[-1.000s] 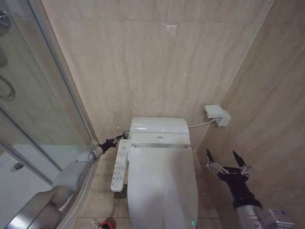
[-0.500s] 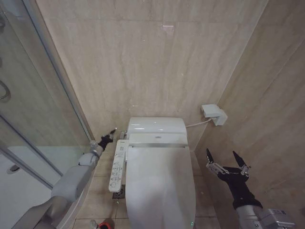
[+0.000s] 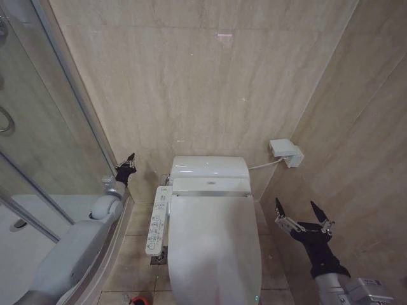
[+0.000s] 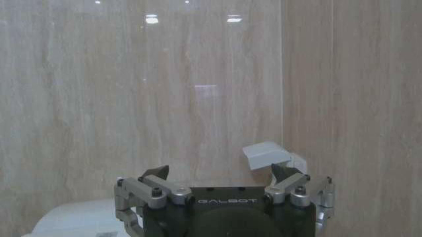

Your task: Open the toilet lid, clean the toilet bowl with a toilet brush, close the toilet lid, and flush.

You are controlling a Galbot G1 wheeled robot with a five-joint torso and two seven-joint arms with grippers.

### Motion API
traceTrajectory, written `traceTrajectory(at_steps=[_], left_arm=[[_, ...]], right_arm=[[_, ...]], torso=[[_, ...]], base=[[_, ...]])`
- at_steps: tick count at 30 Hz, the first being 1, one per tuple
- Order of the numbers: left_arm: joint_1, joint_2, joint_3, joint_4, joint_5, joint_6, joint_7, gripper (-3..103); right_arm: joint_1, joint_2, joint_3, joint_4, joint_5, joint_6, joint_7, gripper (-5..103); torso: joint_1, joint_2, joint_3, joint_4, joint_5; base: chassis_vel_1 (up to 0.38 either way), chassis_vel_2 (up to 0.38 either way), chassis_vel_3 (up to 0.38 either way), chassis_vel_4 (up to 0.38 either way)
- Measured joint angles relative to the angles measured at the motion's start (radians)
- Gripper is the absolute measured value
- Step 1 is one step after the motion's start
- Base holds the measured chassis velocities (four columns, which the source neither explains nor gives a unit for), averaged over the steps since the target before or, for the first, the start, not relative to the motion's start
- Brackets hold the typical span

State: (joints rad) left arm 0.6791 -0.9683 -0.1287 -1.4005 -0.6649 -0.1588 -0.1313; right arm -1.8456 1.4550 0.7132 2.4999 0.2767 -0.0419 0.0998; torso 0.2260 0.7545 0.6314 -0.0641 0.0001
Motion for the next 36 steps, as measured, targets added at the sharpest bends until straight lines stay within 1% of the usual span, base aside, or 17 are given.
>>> traceTrajectory(at_steps=[1,3,6,7,9,14,15,16,17,18,19,22,23,24,29,30,36], left_arm=[[0.0,0.0,0.0,0.0,0.0,0.0,0.0,0],[0.064,0.017,-0.023,-0.096,-0.003,0.031,-0.032,0],[0.113,0.028,-0.06,-0.154,-0.007,0.046,-0.054,0],[0.135,0.033,-0.079,-0.182,-0.009,0.053,-0.064,17],[0.158,0.039,-0.101,-0.211,-0.013,0.061,-0.07,17],[0.317,0.072,-0.237,-0.398,-0.015,0.119,-0.097,17],[0.317,0.072,-0.237,-0.398,-0.015,0.119,-0.097,17],[0.356,0.076,-0.264,-0.437,-0.014,0.131,-0.102,49],[0.402,0.078,-0.294,-0.479,-0.013,0.145,-0.104,49],[0.45,0.078,-0.328,-0.518,-0.007,0.159,-0.11,49],[0.45,0.078,-0.328,-0.518,-0.007,0.159,-0.11,49],[0.546,0.061,-0.395,-0.601,0.01,0.183,-0.132,49],[0.573,0.05,-0.415,-0.624,0.012,0.19,-0.139,76],[0.573,0.05,-0.415,-0.624,0.012,0.19,-0.139,76],[0.683,-0.016,-0.476,-0.721,0.042,0.214,-0.15,76],[0.71,-0.033,-0.486,-0.748,0.05,0.219,-0.148,99],[0.794,-0.084,-0.521,-0.837,0.066,0.226,-0.114,99]], right_arm=[[0.0,0.0,0.0,0.0,0.0,0.0,0.0,100],[0.0,0.0,0.0,0.0,0.0,0.0,0.0,100],[0.0,0.0,0.0,0.0,0.0,0.0,0.0,100],[0.0,0.0,0.0,0.0,0.0,0.0,0.0,100],[0.0,0.0,0.0,0.0,0.0,0.0,0.0,100],[0.0,0.0,0.0,0.0,0.0,0.0,0.0,100],[0.0,0.0,0.0,0.0,0.0,0.0,0.0,100],[0.0,0.0,0.0,0.0,0.0,0.0,0.0,100],[0.0,0.0,0.0,0.0,0.0,0.0,0.0,100],[0.0,0.0,0.0,0.0,0.0,0.0,0.0,100],[0.0,0.0,0.0,0.0,0.0,0.0,0.0,100],[0.0,0.0,0.0,0.0,0.0,0.0,0.0,100],[0.0,0.0,0.0,0.0,0.0,0.0,0.0,100],[0.0,0.0,0.0,0.0,0.0,0.0,0.0,100],[0.0,0.0,0.0,0.0,0.0,0.0,0.0,100],[0.0,0.0,0.0,0.0,0.0,0.0,0.0,100],[0.0,0.0,0.0,0.0,0.0,0.0,0.0,100]], torso=[[0.0,0.0,0.0,0.0,0.0],[0.0,0.0,0.0,-0.0001,-0.0005],[0.0,0.0,0.0,0.0,0.0],[0.0,0.0,0.0,-0.0002,-0.0003],[0.0,0.0,0.0,0.0,-0.0005],[0.0,0.0,0.0,0.0,-0.0002],[0.0,0.0,0.0,0.0,-0.0002],[0.0,0.0,0.0,0.0,0.0002],[0.0,0.0,0.0,0.0004,-0.0001],[0.0,0.0,0.0,0.0,-0.0004],[0.0,0.0,0.0,0.0,-0.0004],[0.0,0.0,0.0,0.0002,0.0],[0.0,0.0,0.0,-0.0001,-0.0004],[0.0,0.0,0.0,-0.0001,-0.0004],[0.0,0.0,0.0,0.0001,-0.0001],[0.0,0.0,0.0,0.0002,-0.0001],[0.0,0.0,0.0,-0.0001,0.0]], base=[[0.0,0.0,0.0,0.0],[0.0,0.0,0.0,0.0],[0.0,0.0,0.0,0.0],[0.0,0.0,0.0,0.0],[0.0,0.0,0.0,0.0],[0.0,0.0,0.0,0.0],[0.0,0.0,0.0,0.0],[0.0,0.0,0.0,0.0],[0.0,0.0,0.0,0.0],[0.0,0.0,0.0,0.0],[0.0,0.0,0.0,0.0],[0.0,0.0,0.0,0.0],[0.0,0.0,0.0,0.0],[0.0,0.0,0.0,0.0],[0.0,0.0,0.0,0.0],[0.0,0.0,0.0,0.0],[0.0,0.0,0.0,0.0]])
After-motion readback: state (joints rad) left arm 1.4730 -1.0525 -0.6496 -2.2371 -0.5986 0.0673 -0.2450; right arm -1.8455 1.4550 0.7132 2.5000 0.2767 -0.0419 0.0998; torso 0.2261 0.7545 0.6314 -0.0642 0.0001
